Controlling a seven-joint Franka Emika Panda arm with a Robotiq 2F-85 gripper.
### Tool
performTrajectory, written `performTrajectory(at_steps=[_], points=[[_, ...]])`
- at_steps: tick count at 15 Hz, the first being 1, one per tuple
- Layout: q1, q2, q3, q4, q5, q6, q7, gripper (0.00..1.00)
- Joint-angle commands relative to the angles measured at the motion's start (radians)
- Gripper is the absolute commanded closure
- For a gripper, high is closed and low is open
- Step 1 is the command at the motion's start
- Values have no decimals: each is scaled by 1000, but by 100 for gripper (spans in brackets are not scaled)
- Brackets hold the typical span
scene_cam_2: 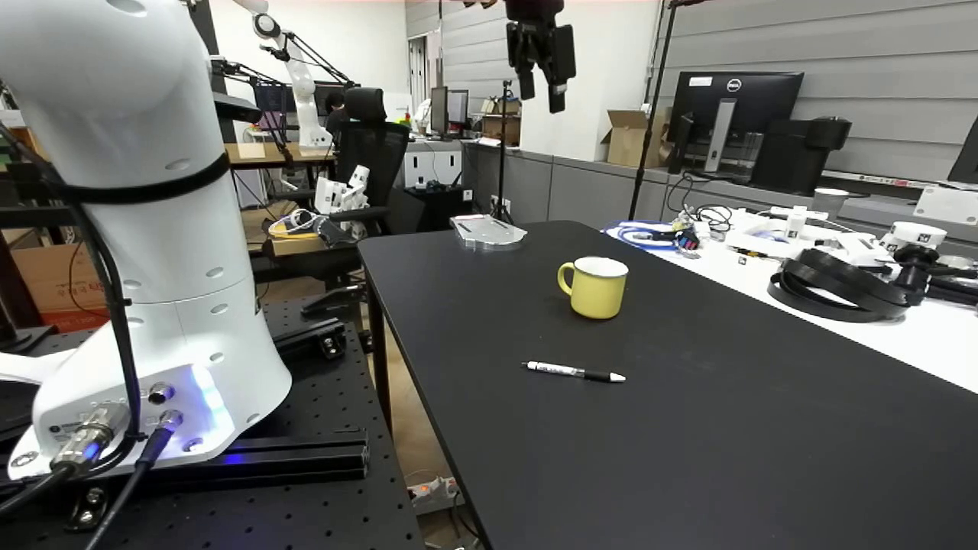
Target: Put the pen in the cup
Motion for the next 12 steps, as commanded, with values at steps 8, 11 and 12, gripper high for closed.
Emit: performTrajectory(at_steps=[8, 11, 12], points=[[-175, 290, -102, 175, -96, 74, 136, 0], [-174, 369, -141, 195, -57, 92, 121, 0], [-173, 393, -147, 201, -46, 99, 126, 0]])
